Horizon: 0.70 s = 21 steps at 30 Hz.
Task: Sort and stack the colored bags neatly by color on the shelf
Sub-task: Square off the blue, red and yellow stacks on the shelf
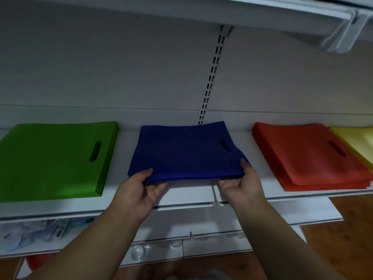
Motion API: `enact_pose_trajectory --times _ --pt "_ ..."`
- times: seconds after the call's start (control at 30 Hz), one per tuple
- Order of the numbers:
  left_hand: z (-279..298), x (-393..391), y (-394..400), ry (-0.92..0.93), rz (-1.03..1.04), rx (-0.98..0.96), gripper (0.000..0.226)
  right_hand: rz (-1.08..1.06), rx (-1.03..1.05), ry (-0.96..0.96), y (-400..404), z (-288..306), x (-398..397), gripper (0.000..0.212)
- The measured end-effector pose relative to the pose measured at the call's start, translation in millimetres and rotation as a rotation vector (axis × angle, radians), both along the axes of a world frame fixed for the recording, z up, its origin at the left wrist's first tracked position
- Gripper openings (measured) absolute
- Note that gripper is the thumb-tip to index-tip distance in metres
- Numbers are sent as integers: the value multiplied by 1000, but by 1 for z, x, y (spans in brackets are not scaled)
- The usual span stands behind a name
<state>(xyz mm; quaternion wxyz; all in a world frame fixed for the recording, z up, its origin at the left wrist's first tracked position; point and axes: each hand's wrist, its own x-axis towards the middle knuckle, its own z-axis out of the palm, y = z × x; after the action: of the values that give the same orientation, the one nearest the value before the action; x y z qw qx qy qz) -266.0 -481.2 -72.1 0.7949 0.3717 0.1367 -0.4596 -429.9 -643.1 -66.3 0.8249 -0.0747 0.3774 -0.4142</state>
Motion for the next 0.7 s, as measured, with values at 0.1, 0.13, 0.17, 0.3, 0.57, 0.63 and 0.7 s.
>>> enact_pose_trajectory --times 0.1,0.13,0.17,0.3,0.57,0.63,0.7 --pt "-4 3 5 3 -30 23 31 86 -73 11 -4 -3 -11 39" --pt "-4 6 8 1 -57 19 31 118 -85 19 -7 -6 -18 44" --pt "-5 10 12 -8 -92 12 32 151 -92 46 -12 -10 -25 50" --pt "-2 26 20 -105 -199 42 34 427 -206 328 -35 -11 -40 60" --pt "2 64 -15 -728 -569 660 48 768 -357 792 -79 17 3 39" --pt "8 70 -26 -786 -585 690 40 800 -369 791 -85 20 9 36" --pt "9 73 -34 -858 -546 739 39 811 -392 757 -89 22 9 33"
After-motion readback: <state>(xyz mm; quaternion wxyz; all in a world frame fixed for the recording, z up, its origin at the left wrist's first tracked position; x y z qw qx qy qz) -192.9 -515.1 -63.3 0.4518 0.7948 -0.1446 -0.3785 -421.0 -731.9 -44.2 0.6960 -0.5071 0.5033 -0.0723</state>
